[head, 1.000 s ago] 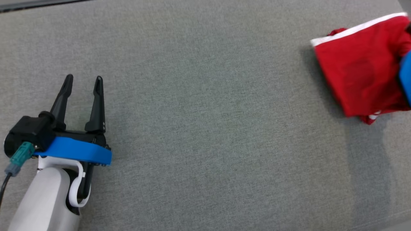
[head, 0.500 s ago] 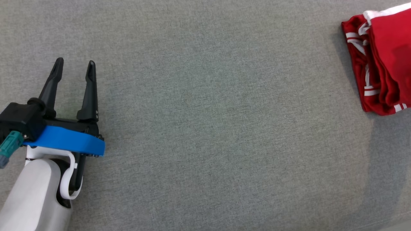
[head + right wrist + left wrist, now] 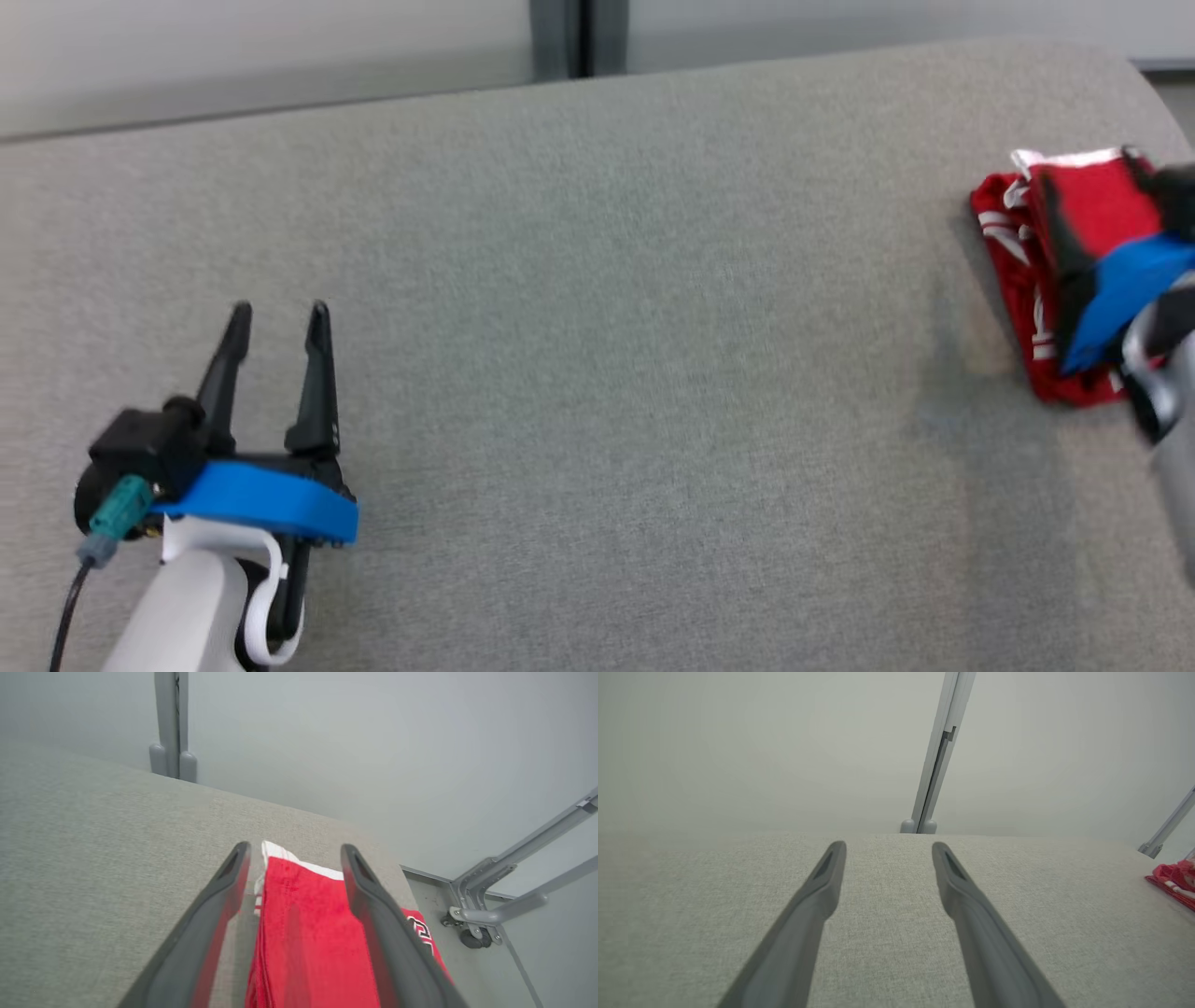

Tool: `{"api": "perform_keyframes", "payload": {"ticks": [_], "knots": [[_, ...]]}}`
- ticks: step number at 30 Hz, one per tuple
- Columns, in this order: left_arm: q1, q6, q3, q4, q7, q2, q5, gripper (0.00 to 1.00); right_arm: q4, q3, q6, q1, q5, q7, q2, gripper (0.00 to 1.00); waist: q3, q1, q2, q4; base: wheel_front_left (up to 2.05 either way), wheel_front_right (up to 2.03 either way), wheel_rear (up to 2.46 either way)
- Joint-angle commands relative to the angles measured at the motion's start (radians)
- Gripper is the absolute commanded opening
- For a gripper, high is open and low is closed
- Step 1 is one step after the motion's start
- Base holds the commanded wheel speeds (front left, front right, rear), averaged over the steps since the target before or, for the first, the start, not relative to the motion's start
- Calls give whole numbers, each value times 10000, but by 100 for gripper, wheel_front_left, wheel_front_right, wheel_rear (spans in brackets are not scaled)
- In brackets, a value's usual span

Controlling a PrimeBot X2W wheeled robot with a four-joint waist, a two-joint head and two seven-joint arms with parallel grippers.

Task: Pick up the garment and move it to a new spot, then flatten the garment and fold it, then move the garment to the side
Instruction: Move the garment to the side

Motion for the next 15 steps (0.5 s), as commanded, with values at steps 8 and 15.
{"api": "perform_keyframes", "payload": {"ticks": [8,15], "knots": [[1167,208,169,493,-358,-389,-51,100,-2239,-702,3,2723,136,-599,1708,100,-1502,1,0,399,0,0,0],[1850,136,180,714,-422,-584,34,100,-3817,-1629,3,4660,-228,-135,2699,100,-2266,1,0,842,0,0,0]]}}
